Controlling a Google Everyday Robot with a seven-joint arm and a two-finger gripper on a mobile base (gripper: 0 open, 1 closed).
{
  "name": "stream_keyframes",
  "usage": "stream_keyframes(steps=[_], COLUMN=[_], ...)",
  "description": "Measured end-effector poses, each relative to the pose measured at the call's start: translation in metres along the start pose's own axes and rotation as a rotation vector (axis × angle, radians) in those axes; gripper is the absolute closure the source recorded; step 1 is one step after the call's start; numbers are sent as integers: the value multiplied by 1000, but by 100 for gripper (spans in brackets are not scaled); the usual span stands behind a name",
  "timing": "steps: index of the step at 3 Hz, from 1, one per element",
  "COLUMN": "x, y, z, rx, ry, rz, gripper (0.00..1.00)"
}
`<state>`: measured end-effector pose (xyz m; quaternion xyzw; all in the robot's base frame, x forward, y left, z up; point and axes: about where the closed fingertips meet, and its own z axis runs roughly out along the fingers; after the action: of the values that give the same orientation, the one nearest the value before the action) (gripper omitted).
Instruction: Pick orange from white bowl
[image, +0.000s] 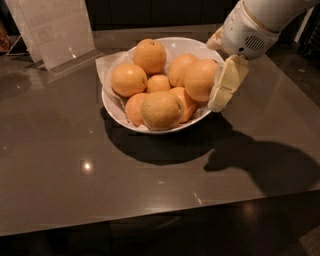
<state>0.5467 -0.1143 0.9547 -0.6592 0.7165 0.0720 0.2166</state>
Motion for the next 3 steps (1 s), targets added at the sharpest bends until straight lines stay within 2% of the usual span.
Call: stream_keyframes(steps=[2, 3], x=[6, 3], y=[-4, -6], z=[14, 28], rx=[-25, -53], ry=[-22, -35], rz=[38, 46], gripper=[0, 0])
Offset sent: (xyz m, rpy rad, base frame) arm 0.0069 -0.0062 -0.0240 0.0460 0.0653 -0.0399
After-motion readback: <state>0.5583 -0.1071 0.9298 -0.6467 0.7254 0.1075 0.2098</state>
